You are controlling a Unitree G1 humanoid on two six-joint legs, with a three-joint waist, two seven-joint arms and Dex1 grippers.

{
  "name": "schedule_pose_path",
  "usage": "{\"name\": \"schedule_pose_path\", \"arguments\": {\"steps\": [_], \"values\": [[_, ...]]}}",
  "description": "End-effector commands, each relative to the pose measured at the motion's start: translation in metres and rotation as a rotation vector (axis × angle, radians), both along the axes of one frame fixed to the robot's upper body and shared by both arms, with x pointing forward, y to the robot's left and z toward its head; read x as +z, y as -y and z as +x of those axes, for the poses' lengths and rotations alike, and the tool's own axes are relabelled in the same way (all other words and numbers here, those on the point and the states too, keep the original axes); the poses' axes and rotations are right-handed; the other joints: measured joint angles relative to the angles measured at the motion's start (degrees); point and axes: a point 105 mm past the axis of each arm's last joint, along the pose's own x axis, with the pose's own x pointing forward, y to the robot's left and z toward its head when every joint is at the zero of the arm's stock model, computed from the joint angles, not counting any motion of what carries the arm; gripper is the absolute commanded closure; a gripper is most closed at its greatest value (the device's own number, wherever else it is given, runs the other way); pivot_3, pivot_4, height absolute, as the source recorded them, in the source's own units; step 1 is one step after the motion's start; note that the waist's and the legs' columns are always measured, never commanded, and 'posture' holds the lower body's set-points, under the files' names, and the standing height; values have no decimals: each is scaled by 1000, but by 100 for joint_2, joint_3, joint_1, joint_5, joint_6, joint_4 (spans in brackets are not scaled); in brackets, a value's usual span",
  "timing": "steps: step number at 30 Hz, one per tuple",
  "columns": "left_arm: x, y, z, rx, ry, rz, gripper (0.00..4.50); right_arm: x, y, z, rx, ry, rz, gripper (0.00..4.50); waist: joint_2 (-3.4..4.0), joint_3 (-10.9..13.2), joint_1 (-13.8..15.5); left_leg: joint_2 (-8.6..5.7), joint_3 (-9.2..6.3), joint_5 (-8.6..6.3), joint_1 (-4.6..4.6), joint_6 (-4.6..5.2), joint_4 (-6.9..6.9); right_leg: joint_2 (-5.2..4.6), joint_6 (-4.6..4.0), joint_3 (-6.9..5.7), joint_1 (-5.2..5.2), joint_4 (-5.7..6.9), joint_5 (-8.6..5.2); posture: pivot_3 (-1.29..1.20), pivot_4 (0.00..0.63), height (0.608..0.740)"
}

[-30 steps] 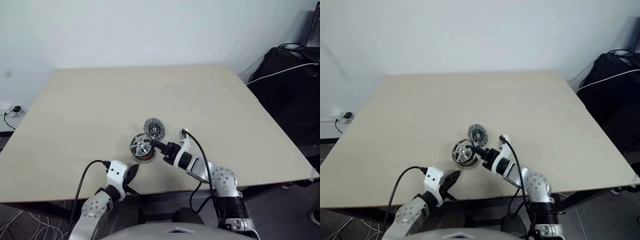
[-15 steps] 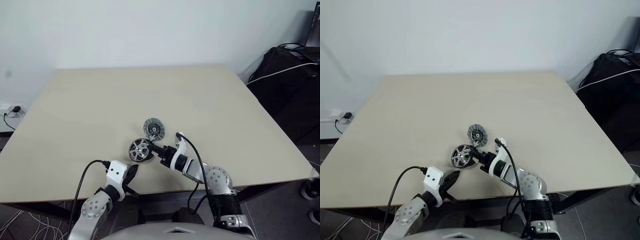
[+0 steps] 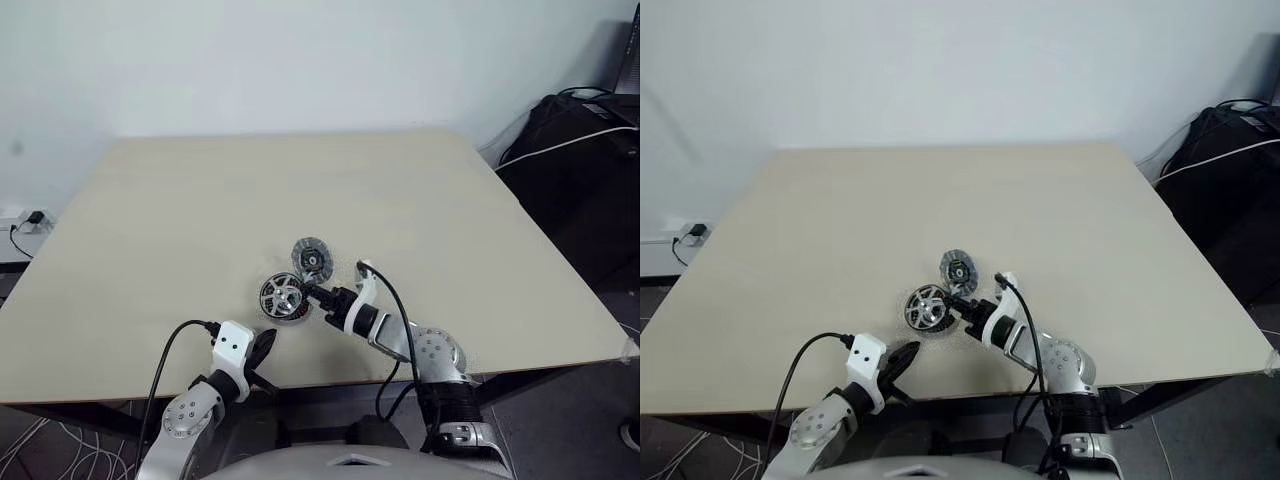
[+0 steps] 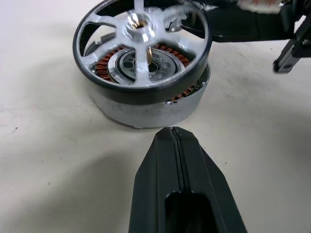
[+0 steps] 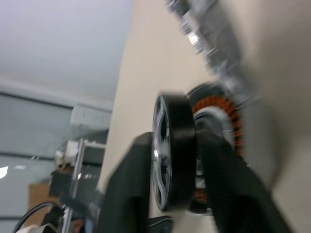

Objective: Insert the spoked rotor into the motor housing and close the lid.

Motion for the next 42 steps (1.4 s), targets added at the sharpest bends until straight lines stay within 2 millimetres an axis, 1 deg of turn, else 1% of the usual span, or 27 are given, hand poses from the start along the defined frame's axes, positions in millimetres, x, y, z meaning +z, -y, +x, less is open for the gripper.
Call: {"name": "schedule_pose_path", "arguments": {"steps": [1, 4, 9, 12, 15, 17, 19, 21, 23, 24, 26, 28, 30, 35, 42], "values": [[12, 3, 6, -5, 56, -19, 4500, 13, 3, 6, -14, 45, 19, 1821, 1, 0, -11, 0, 0, 0, 0, 0, -1, 0, 0, 0, -1, 0, 0, 0, 0, 740], [11, 4, 6, -7, 54, -20, 4500, 13, 6, 4, -16, 46, 18, 813, 1, 0, -18, 1, 0, 0, 1, 0, -5, 2, -1, 1, -4, 2, 0, 0, 0, 740], [12, 4, 6, -8, 53, -22, 4500, 25, 13, 3, -43, 83, 39, 813, 2, 1, -6, 1, 0, 0, 0, 0, -5, 0, -1, 1, -4, 2, 0, 0, 0, 740], [12, 4, 5, -8, 52, -23, 4500, 44, 15, -1, -40, 139, 71, 813, 2, 1, -5, 0, 0, 0, -1, 0, -5, 0, 0, 2, -4, 1, -1, 0, 0, 740], [13, 4, 5, -9, 52, -24, 4500, 66, 12, -9, -7, 220, 65, 1460, 4, 2, -7, 1, 0, 0, -1, 0, -8, 0, 0, 2, -6, 0, -1, 0, 0, 740], [13, 4, 5, -9, 52, -25, 4500, 79, 7, -16, 37, 290, 11, 2057, 6, 3, -12, 1, 0, 0, 0, 0, -10, 0, -1, 2, -7, 0, -1, 0, 0, 740], [13, 4, 4, -12, 53, -27, 4500, 84, 0, -22, 93, 352, -87, 2728, 6, 3, -13, 1, 0, 0, 0, 0, -9, 0, -1, 2, -7, 1, -1, 0, 0, 740], [13, 5, 5, -18, 53, -29, 4500, 76, -5, -22, 126, 368, -196, 3401, 2, 1, -13, 1, 0, 0, 0, 0, -9, 0, -2, 2, -7, 0, -2, 0, 0, 740], [13, 6, 5, -23, 54, -30, 4500, 59, -10, -16, 148, 378, -355, 4015, 1, 0, -15, 1, 0, 0, 1, 0, -9, 0, -2, 1, -6, 1, -2, 0, 0, 740], [13, 6, 6, -24, 54, -31, 4500, 52, -13, -15, 161, 385, -409, 4398, 1, 0, -13, 0, 1, 0, 1, 0, -8, 0, -2, 0, -6, 1, -2, 0, 0, 740], [13, 8, 6, -29, 55, -33, 4500, 45, -23, -14, 199, 393, -443, 4456, 0, 0, -7, 0, 1, 0, 1, -1, -5, 0, -2, -1, -6, 2, -2, 0, 0, 740], [12, 8, 6, -31, 56, -35, 4500, 44, -38, -16, 252, 416, -442, 4456, -1, 2, -7, 0, 1, 1, 0, -1, -3, 1, -2, -2, -6, 2, -2, 0, 0, 740], [11, 8, 7, -30, 56, -34, 4500, 46, -48, -16, 281, 435, -431, 4456, -3, 2, -6, 1, 1, 1, -1, -1, -2, 3, -2, -3, -6, 2, -2, 0, 0, 740], [9, 7, 6, -24, 55, -35, 4500, 50, -62, -14, 326, 461, -414, 4456, -13, -3, 3, 0, 2, 1, -3, 0, 5, 4, -2, -5, -3, 2, -1, 0, 0, 740], [12, 9, 5, -17, 59, -39, 4500, 41, -76, -14, 379, 467, -449, 4456, -15, -4, -8, 2, 2, 1, -1, -1, 3, 5, -2, -7, -3, 5, -1, 0, 0, 740]]}}
